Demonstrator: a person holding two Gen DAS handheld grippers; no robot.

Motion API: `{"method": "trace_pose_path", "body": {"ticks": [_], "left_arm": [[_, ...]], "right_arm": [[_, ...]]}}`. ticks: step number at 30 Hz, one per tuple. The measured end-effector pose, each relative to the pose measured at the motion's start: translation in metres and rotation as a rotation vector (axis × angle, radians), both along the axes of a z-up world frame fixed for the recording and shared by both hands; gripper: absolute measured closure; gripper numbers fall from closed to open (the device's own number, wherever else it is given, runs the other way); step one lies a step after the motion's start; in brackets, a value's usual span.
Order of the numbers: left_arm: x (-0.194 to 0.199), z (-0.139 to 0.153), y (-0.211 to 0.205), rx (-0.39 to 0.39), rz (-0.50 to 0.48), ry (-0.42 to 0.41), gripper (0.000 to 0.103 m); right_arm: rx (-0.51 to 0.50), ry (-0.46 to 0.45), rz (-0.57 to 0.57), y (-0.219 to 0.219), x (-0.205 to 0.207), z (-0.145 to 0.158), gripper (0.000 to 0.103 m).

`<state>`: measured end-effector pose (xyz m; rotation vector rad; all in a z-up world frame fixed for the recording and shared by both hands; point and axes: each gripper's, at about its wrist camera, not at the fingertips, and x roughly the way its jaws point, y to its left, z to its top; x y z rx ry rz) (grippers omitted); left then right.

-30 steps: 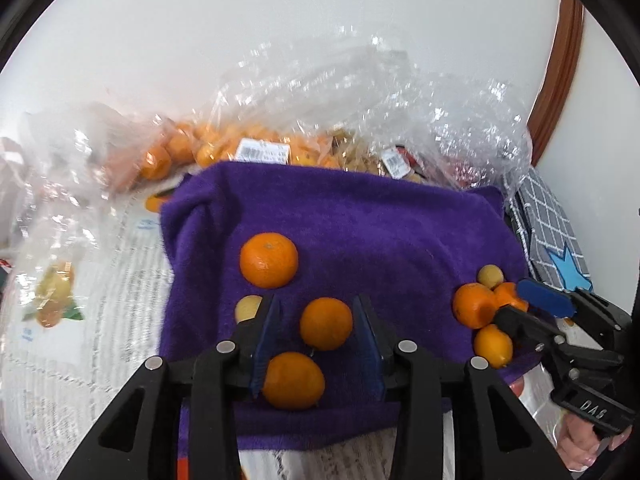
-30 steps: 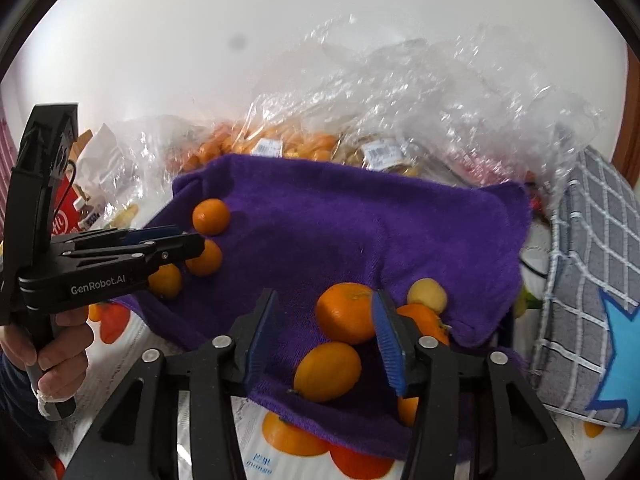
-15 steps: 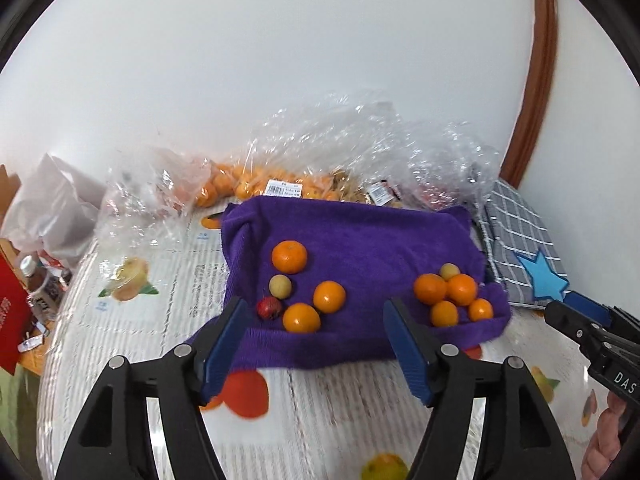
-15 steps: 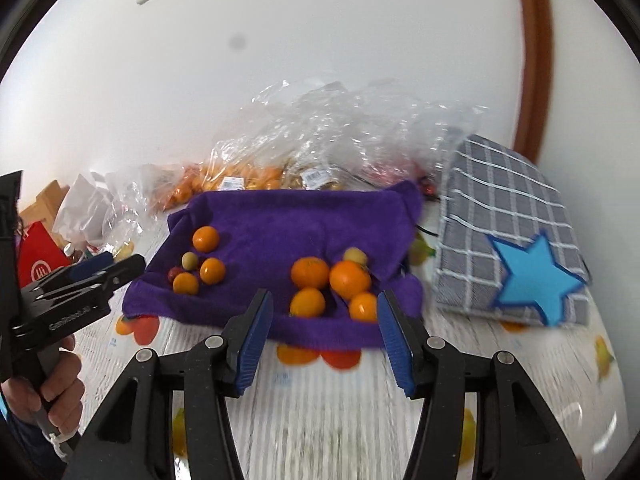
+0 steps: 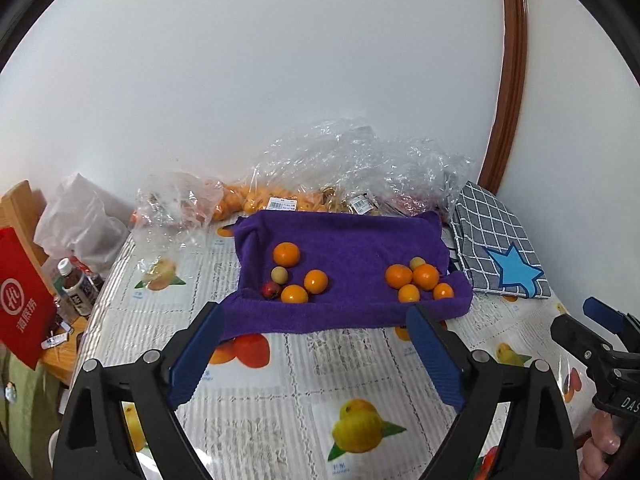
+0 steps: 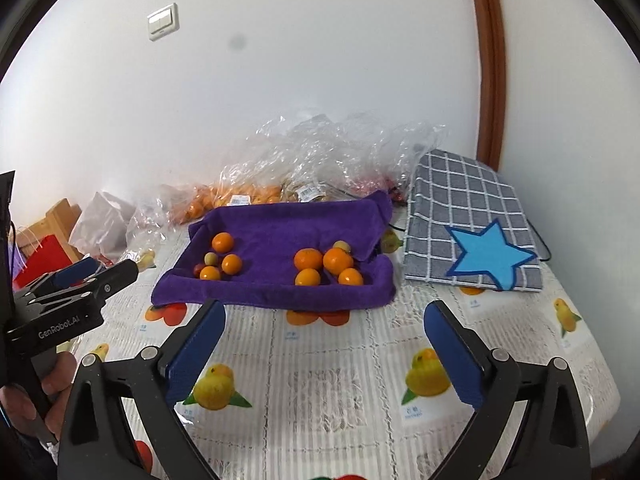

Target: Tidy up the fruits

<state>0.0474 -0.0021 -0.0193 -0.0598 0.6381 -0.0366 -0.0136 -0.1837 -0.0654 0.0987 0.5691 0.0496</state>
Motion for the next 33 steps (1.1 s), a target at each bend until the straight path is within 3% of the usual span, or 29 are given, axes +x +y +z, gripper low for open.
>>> {"method": "trace_pose_path", "body": {"ticks": [33], "left_arm": [[-0.016, 0.008, -0.002, 0.028, 0.042, -0.035, 0.01]], "right_arm": [[-0.009, -0.005, -0.072, -0.005, -0.03, 0.007, 0.004]]}}
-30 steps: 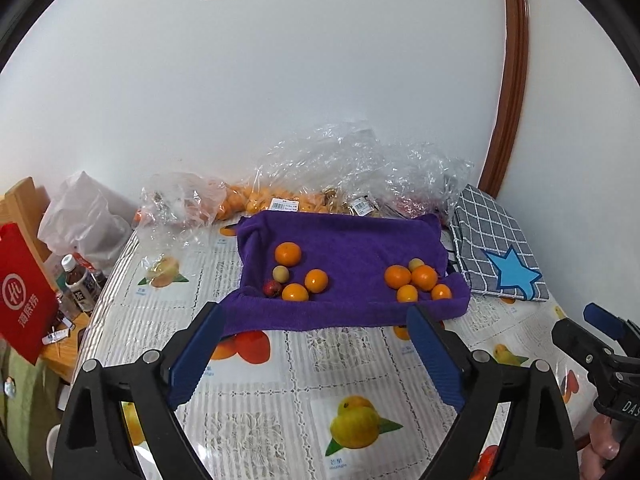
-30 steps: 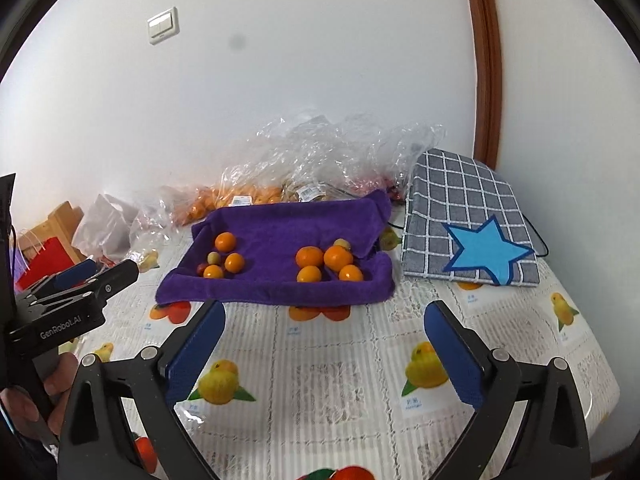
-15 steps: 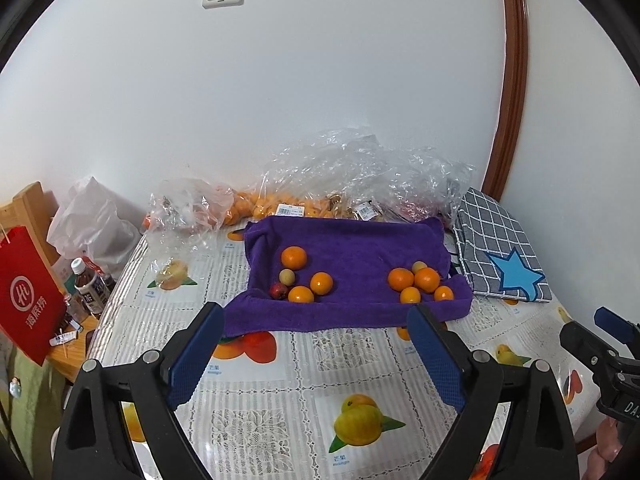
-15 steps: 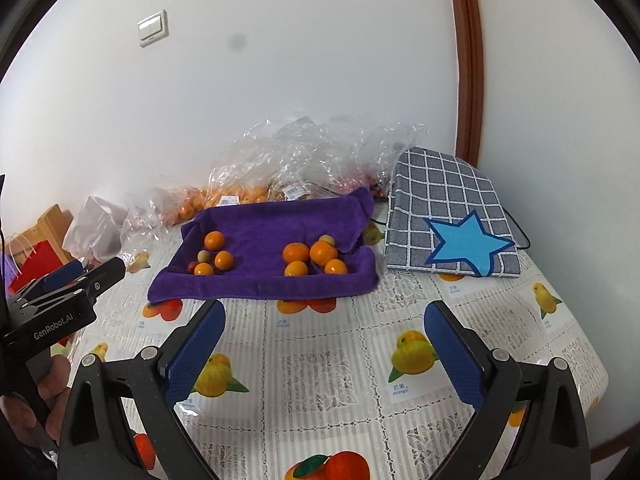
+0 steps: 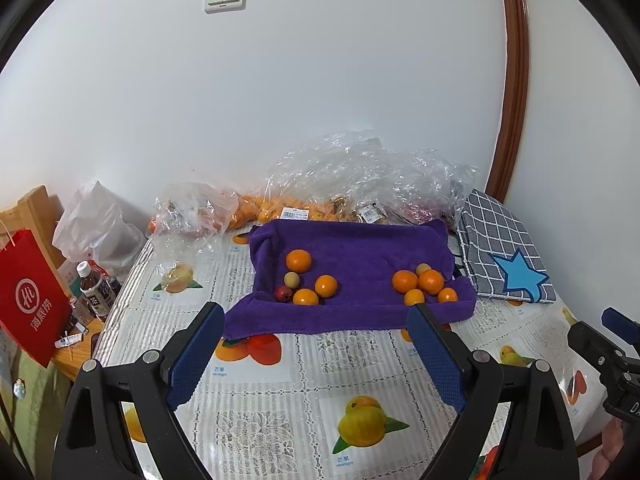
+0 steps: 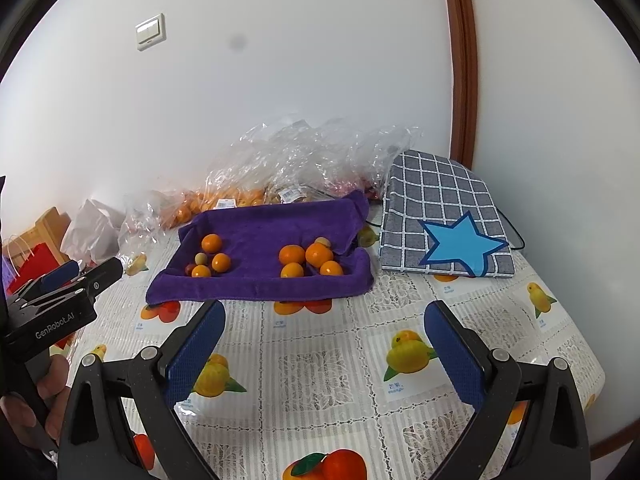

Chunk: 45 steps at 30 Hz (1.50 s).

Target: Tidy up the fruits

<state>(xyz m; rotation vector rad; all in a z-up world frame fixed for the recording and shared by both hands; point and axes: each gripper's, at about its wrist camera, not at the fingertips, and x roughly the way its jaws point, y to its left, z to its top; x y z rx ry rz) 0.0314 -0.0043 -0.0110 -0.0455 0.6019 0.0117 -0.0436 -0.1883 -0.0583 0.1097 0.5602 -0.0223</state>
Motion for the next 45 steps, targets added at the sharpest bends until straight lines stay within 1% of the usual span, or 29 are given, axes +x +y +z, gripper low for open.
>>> {"method": "trace_pose_path", "body": {"ticks": [45], "left_arm": [[-0.0009, 0.0011, 0.0015, 0.001, 0.006, -0.006, 0.01]], "right_arm": [[-0.006, -0.007, -0.03, -0.0005, -0.0059, 0.0014, 0.004]]}}
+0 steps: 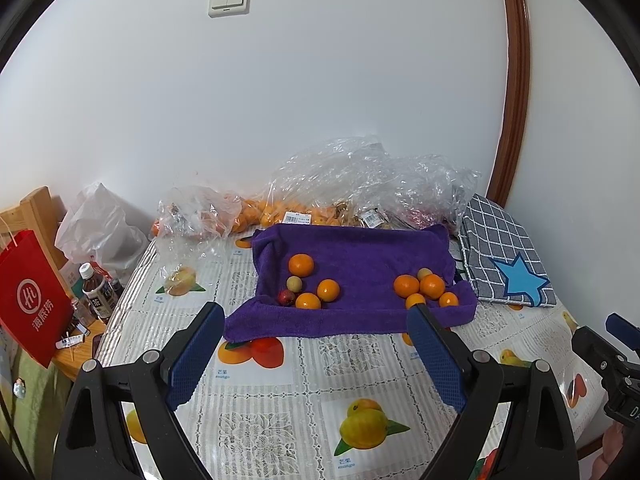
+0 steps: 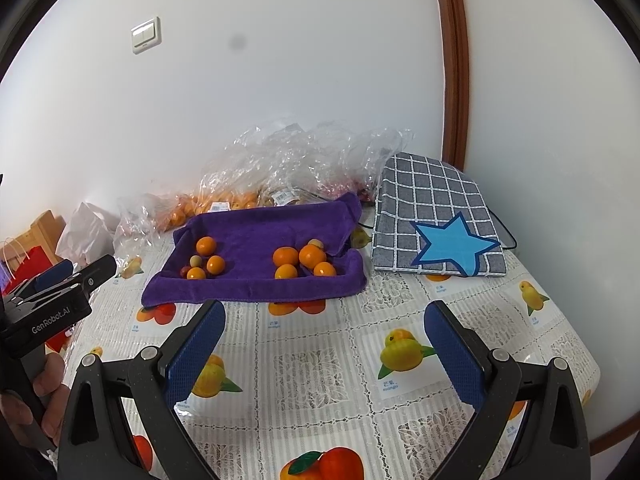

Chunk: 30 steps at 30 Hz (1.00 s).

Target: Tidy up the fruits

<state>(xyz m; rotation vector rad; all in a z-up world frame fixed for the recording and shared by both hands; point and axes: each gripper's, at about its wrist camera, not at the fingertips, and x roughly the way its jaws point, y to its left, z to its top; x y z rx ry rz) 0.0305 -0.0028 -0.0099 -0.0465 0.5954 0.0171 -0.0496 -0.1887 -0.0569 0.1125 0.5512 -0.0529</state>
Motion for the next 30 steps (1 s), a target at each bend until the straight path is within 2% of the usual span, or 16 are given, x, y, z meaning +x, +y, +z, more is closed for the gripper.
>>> {"method": "trace_pose_path", "body": {"ticks": [30], "left_arm": [[0.0015, 0.0056, 0.002, 0.001, 0.008, -0.008, 0.01]], "right_arm": [[0.002, -0.013, -0.007, 0.0063, -0.0046, 0.0053, 0.004]]}}
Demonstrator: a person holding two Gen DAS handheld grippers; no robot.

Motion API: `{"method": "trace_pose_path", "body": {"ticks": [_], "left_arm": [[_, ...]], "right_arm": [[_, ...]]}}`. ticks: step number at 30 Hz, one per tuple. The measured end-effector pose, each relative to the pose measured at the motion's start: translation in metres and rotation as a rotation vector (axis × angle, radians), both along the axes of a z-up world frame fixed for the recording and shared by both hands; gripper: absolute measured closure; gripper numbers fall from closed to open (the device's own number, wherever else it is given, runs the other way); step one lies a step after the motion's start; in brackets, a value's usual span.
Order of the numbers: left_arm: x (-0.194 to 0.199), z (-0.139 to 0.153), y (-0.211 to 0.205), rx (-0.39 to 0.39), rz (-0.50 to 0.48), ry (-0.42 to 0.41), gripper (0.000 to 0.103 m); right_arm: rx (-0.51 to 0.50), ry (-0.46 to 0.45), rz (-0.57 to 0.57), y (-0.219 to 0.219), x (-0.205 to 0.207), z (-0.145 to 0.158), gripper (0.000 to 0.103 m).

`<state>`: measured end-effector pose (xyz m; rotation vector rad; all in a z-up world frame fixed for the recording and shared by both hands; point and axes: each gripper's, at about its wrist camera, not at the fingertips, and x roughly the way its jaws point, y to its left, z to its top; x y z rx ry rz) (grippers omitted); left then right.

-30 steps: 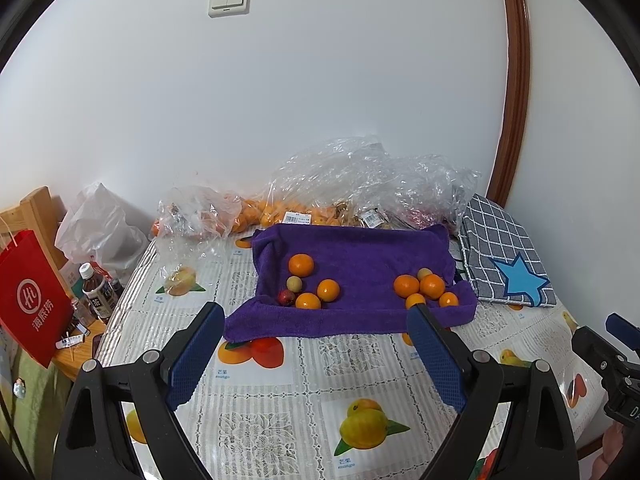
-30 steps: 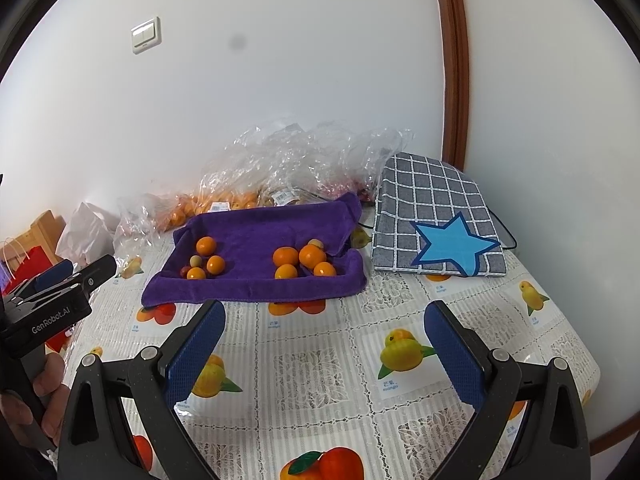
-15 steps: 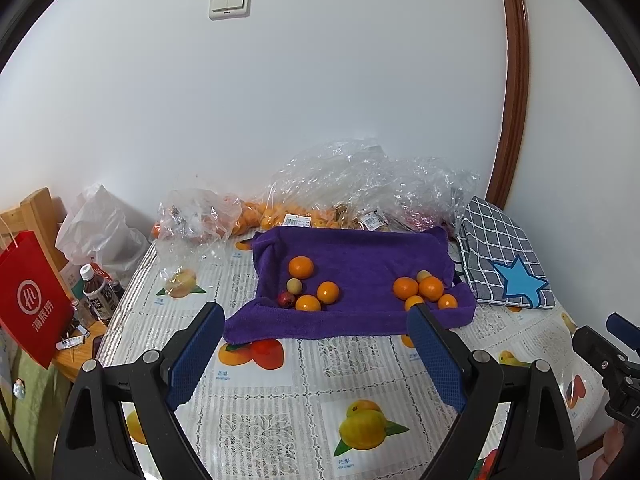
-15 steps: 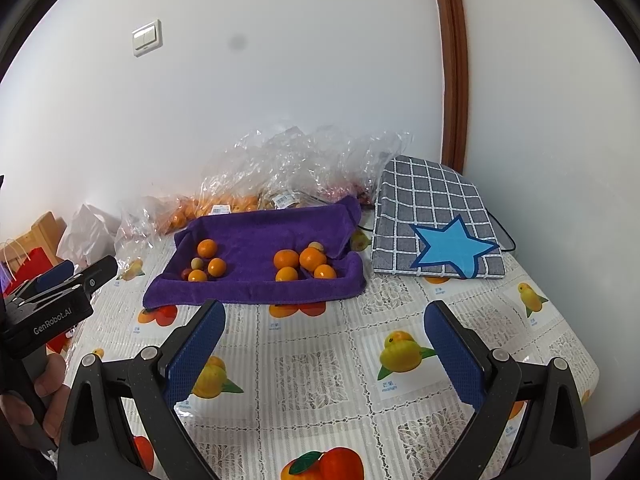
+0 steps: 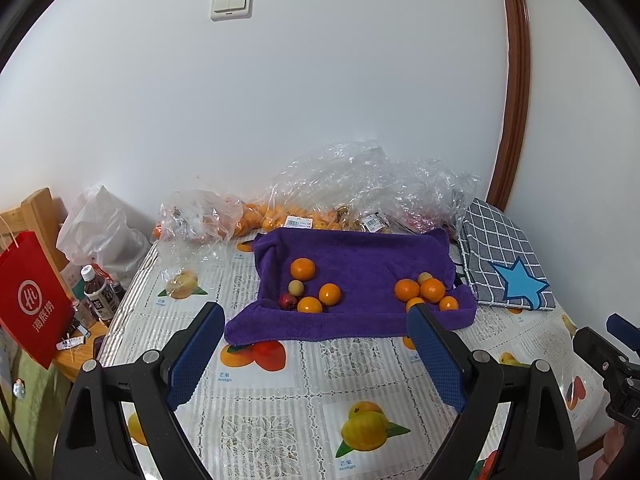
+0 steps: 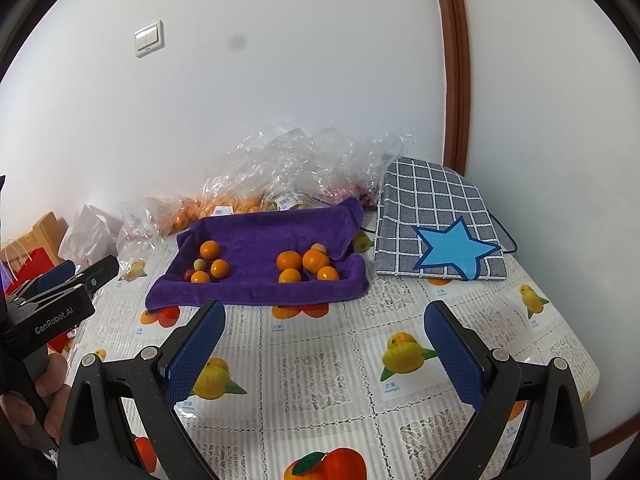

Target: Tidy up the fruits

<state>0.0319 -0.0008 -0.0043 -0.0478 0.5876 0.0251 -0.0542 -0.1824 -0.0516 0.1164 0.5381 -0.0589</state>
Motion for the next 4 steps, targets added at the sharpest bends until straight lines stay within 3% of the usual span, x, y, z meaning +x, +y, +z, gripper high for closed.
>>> {"method": "trace_pose_path", "body": {"ticks": [4], "left_arm": [[0.0014, 0.0017, 0.0002, -0.001, 0.003, -0.001, 0.01]], "right_arm": [[-0.001, 0.0, 0.0, 0.001, 0.0001, 0.0003, 0.004]]}}
